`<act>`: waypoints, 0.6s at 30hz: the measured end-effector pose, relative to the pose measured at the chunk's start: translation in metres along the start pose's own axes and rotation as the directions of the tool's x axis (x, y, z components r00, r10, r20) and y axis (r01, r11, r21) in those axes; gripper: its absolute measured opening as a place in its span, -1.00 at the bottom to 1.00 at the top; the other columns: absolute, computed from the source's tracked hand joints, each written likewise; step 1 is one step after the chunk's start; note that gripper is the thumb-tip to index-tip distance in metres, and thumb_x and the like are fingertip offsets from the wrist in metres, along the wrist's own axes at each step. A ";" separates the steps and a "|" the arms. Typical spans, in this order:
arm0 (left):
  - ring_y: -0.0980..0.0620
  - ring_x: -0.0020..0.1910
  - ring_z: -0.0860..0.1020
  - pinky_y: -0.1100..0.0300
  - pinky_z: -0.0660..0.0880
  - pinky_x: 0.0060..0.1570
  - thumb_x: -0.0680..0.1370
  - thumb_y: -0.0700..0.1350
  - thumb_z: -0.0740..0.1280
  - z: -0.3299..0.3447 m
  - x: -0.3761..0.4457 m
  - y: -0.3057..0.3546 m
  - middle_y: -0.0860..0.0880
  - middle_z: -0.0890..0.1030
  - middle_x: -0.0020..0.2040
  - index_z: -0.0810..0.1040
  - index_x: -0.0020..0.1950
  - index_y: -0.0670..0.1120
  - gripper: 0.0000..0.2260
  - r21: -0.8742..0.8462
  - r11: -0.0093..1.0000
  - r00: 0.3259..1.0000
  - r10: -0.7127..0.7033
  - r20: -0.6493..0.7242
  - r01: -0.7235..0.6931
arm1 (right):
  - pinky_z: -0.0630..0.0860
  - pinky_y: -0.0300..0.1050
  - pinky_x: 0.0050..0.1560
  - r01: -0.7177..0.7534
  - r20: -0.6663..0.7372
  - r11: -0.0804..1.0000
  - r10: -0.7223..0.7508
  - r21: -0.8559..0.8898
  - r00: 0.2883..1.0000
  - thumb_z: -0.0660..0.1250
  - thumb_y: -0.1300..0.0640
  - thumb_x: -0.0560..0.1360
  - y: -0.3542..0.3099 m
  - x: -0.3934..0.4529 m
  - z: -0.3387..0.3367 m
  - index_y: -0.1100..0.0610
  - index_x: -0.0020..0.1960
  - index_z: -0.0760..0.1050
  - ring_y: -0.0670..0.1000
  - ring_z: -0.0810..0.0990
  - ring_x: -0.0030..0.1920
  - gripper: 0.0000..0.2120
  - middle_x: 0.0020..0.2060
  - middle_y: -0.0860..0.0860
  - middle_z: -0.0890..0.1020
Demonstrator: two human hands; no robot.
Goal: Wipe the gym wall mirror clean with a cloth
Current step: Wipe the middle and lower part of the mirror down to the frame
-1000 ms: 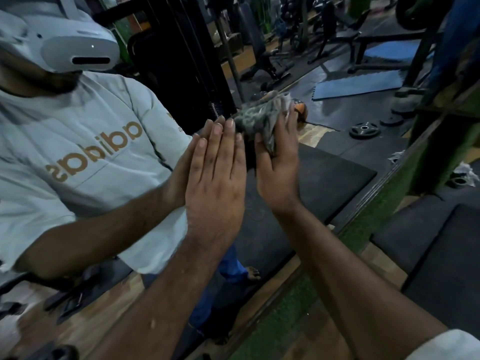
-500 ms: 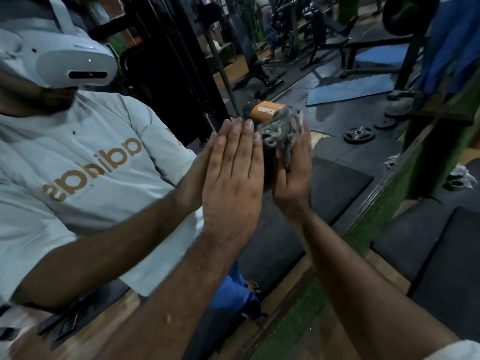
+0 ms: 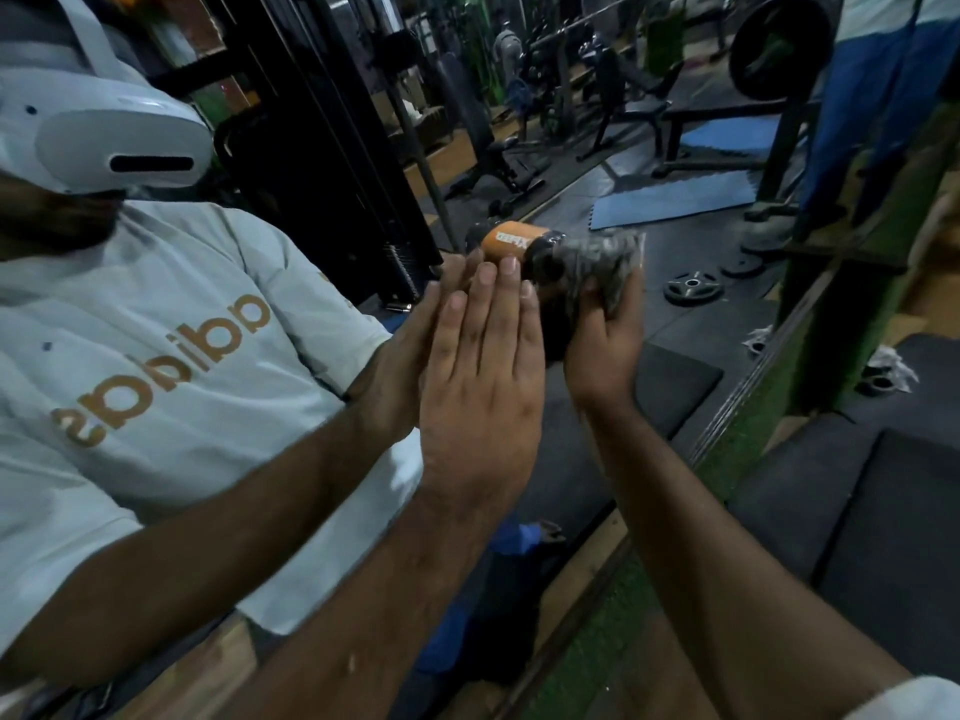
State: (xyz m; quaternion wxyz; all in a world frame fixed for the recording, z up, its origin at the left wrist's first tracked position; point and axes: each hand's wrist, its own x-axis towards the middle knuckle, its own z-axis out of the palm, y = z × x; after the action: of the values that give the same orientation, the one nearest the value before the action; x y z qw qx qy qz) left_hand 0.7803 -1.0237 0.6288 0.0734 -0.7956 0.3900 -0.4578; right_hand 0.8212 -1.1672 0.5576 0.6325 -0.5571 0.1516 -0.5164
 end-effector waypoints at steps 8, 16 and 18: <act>-0.19 0.63 0.03 -0.08 -0.20 0.59 0.65 -0.18 0.07 0.015 0.058 0.024 -0.24 0.09 0.63 0.11 0.62 -0.25 -0.47 0.049 0.999 1.000 0.011 0.021 -0.012 | 0.20 0.40 0.56 0.331 0.226 0.930 -0.292 -0.162 0.929 0.19 0.18 0.69 0.016 0.040 -0.031 0.25 0.62 0.21 0.30 0.20 0.63 -0.48 0.62 0.23 0.26; -0.20 0.63 0.04 -0.08 -0.15 0.60 0.67 -0.17 0.09 0.038 0.114 0.058 -0.24 0.10 0.63 0.11 0.62 -0.24 -0.49 0.085 0.995 0.999 0.043 0.022 -0.044 | 0.09 0.35 0.62 0.307 0.167 0.944 -0.285 -0.123 0.944 0.21 0.23 0.65 -0.002 0.116 -0.050 0.15 0.66 0.11 0.16 0.07 0.68 -0.38 0.64 -0.01 0.15; -0.20 0.63 0.04 -0.08 -0.14 0.60 0.67 -0.14 0.14 0.046 0.129 0.068 -0.24 0.10 0.63 0.13 0.61 -0.24 -0.48 0.087 0.996 0.999 0.035 0.036 -0.038 | 0.07 0.40 0.60 0.405 0.256 0.896 -0.354 -0.184 0.899 0.22 0.33 0.58 0.020 0.126 -0.066 0.26 0.65 0.13 0.23 0.03 0.68 -0.34 0.66 0.20 0.12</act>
State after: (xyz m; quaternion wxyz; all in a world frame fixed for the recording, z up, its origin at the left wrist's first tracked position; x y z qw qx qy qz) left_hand 0.8144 -1.1696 0.6572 0.1232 -0.7920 0.3829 -0.4592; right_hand 0.8330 -1.3099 0.5668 0.4618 -0.6989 0.0292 -0.5453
